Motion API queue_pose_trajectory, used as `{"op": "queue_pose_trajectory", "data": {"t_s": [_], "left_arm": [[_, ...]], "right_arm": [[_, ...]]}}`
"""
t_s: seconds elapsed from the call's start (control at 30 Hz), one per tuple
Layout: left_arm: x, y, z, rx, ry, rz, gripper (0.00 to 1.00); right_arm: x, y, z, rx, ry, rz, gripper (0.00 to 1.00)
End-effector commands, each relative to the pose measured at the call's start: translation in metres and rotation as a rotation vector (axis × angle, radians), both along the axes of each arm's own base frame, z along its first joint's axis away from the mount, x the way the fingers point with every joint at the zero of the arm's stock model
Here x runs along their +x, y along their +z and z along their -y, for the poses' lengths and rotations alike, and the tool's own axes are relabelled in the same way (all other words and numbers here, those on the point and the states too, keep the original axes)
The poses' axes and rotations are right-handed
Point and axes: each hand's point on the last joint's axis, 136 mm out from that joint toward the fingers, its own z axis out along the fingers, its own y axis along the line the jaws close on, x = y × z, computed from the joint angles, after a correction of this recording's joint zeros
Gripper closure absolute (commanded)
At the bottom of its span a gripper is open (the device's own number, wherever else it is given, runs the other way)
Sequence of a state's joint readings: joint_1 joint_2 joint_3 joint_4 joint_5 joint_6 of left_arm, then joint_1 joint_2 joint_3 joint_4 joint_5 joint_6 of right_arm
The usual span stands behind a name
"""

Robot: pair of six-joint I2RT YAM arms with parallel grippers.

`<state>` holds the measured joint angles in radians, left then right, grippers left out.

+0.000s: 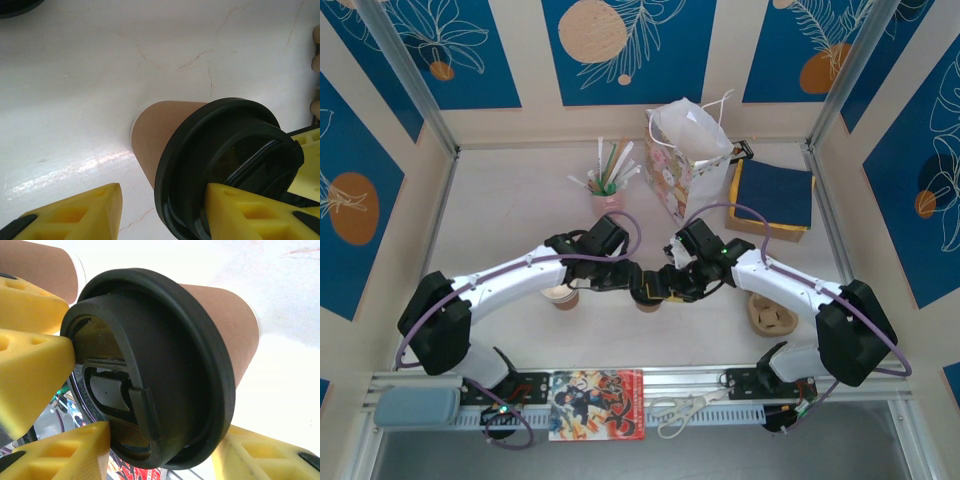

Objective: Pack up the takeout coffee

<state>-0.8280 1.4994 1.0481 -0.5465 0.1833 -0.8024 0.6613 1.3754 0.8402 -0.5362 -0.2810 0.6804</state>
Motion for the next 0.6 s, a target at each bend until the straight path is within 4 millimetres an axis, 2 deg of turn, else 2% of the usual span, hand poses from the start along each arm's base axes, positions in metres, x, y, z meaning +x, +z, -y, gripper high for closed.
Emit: {"op": "queue_pose_trajectory", "data": {"t_s": [0.0,0.17,0.4,0.57], "left_arm": [[-0.019,-0.037,-0.024,0.142,-0.019,-0.079,0.53],[-0.019,-0.033,-0.023,0.133,-0.021,-0.076,0.53],[-0.016,-0.028,-0.021,0.132,-0.025,-0.066,0.53],[-0.018,-0.031,-0.022,0.138,-0.029,-0.072,0.56]], "right_arm": [[-0.02,-0.052,0.033,-0.223,0.011,-0.086,0.48],[-0.018,-0.046,0.031,-0.208,0.013,-0.078,0.48],[0.003,0.006,0.019,-0.088,-0.005,0.025,0.42],[0.011,0.024,0.021,-0.021,-0.04,0.046,0.42]]}}
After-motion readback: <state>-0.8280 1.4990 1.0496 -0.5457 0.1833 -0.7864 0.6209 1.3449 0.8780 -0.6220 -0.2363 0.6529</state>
